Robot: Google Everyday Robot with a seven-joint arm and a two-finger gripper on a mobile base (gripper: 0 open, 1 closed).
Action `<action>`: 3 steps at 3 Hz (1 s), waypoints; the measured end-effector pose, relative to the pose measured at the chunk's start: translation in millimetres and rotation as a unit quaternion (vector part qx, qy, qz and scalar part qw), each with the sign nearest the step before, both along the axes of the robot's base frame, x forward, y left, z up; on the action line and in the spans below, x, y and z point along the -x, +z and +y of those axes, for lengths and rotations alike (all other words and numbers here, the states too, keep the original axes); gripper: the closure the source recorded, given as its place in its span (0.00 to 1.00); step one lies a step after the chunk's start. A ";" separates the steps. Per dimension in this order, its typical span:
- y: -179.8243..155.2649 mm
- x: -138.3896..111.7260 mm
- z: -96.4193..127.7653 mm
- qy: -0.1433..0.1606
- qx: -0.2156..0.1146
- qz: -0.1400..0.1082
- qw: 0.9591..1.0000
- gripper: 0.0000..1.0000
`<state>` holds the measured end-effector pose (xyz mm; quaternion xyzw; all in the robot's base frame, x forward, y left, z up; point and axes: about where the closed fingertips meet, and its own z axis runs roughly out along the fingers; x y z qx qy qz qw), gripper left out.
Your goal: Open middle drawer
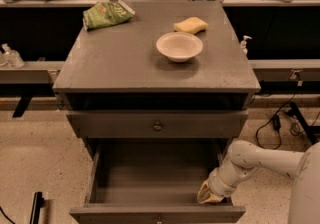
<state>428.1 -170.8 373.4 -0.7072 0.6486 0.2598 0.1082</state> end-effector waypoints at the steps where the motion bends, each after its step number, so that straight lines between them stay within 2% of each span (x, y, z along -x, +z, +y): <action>1: 1.7 3.6 0.1 0.003 -0.003 0.004 1.000 1.00; 2: 8.4 21.1 1.0 0.012 -0.016 0.019 1.000 1.00; 3: 8.4 20.9 0.9 0.012 -0.016 0.019 1.000 1.00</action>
Offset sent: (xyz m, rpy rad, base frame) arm -0.0697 0.0016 0.0302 0.0975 0.1133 0.0752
